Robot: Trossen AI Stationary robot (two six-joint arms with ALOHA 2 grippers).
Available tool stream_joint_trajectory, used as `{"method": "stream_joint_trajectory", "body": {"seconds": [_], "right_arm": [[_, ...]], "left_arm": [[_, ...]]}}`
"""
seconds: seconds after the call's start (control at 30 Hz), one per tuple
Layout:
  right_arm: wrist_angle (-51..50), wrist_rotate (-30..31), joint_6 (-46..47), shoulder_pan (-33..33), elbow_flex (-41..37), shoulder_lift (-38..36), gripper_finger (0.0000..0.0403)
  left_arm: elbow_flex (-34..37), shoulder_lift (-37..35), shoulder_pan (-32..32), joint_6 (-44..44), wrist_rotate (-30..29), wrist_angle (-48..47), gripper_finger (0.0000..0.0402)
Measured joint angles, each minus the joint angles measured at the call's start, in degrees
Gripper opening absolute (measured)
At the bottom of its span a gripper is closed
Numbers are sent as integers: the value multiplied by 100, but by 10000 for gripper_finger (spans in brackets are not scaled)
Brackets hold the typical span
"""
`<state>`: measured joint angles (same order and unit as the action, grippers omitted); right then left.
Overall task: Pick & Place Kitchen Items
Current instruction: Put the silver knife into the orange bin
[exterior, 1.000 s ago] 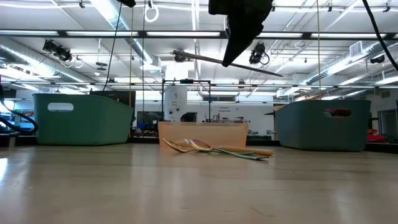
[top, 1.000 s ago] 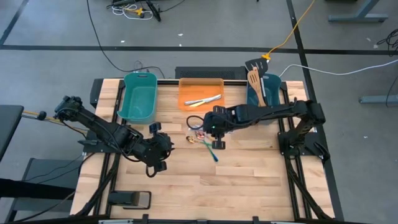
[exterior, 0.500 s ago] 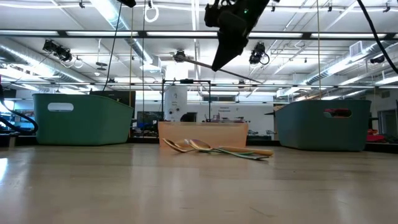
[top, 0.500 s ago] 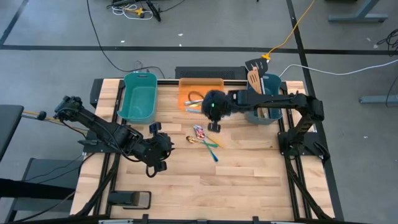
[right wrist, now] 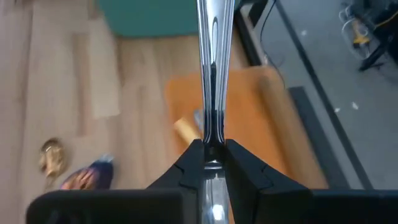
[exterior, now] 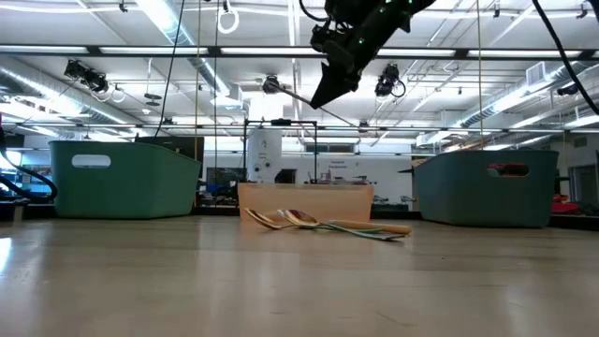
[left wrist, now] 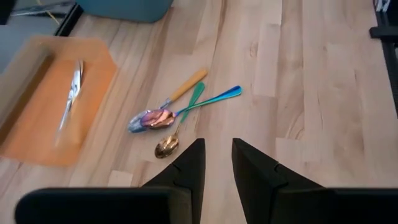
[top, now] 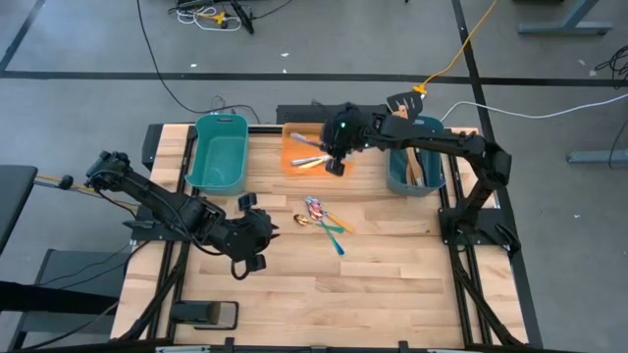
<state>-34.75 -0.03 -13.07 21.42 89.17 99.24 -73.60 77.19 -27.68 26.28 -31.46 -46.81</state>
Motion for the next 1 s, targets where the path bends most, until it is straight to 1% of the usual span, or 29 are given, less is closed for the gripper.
{"method": "stream_joint_trajectory", "body": {"seconds": [0.13,0.33,0.47,0.53,0.63,0.77,1.0], "right_arm": [[236,-286,-53,350,2,2,50],[452,-512,-91,686,2,150,50],[753,-782,-97,839,2,377,50],[935,-812,-131,888,2,512,50],[1040,-867,-165,983,2,670,50],[1106,-1133,-134,1120,2,842,50],[1275,-1237,-133,1237,2,1268,50]], "left_arm": [[-1,0,26,-330,-3,22,85],[-2,0,24,-444,-1,132,85],[-2,0,25,-447,-10,129,85],[-2,0,24,-450,-34,131,85],[-2,0,24,-455,-35,128,85],[-2,0,24,-463,-41,125,85],[-2,0,24,-644,-48,125,85]]}}
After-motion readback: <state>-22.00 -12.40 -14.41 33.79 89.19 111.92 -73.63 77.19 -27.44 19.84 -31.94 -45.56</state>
